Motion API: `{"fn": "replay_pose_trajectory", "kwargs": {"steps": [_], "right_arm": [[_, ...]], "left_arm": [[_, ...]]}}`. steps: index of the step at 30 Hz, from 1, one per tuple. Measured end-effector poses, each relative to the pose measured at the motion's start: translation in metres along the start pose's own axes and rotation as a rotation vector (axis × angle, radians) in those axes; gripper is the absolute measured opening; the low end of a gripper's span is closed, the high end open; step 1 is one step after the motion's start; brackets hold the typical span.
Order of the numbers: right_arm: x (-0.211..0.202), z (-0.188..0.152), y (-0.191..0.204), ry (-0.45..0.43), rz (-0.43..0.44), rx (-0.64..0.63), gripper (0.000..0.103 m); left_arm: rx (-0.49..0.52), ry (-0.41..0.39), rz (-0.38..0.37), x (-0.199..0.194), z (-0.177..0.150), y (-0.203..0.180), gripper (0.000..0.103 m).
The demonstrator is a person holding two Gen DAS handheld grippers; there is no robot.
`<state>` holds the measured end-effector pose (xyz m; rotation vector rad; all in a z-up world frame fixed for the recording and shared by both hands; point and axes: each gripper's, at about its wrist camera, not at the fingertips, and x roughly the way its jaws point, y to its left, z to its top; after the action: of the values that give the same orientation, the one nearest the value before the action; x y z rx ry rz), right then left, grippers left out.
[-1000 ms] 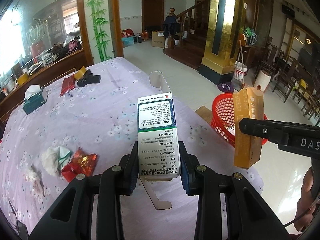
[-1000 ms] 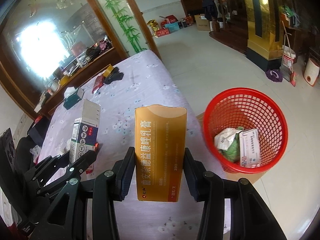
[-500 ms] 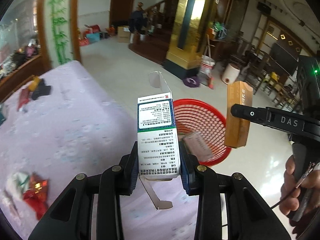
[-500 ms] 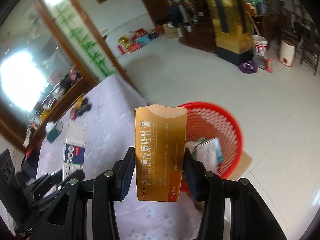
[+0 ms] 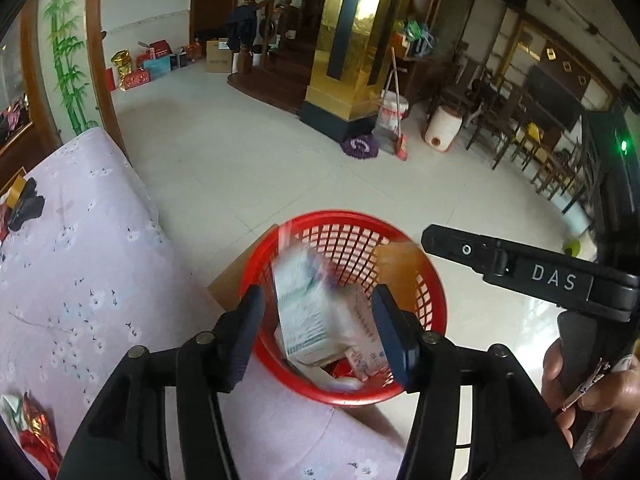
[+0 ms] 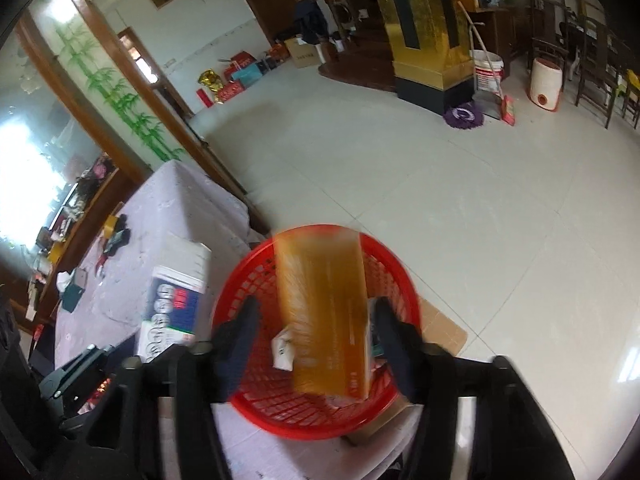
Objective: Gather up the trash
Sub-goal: 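Open both grippers to drop the boxes into the wastebasket, then return to the table and grasp the white plastic bag with the left gripper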
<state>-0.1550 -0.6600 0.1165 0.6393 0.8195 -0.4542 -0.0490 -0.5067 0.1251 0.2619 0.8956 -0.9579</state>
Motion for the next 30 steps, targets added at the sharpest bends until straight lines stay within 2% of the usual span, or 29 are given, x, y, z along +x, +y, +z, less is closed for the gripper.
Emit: {"fn": "replay_pose_trajectory", "kwargs": {"steps": [4, 7, 15, 19, 30], "right_arm": [[-0.01, 0.004, -0.005, -0.028, 0.009, 0.011, 0.073], [-0.019, 0.002, 0.003, -0.044, 0.021, -0.013, 0.073], [-0.03, -0.027, 0.063, -0.049, 0.096, -0.118, 0.073], [-0.021, -0.047, 0.1, 0.0, 0.146, -0.172, 0.073], [-0.005, -0.113, 0.194, 0.153, 0.281, -0.338, 0.073]], "left_arm": [[-0.016, -0.024, -0.001, -0.016, -0.002, 0.006, 0.056], [-0.024, -0.051, 0.022, -0.034, -0.011, 0.015, 0.06], [-0.084, -0.1, 0.139, -0.084, -0.051, 0.056, 0.062], [-0.127, -0.12, 0.183, -0.109, -0.07, 0.084, 0.062], [-0.349, -0.136, 0.319, -0.176, -0.139, 0.176, 0.062]]}}
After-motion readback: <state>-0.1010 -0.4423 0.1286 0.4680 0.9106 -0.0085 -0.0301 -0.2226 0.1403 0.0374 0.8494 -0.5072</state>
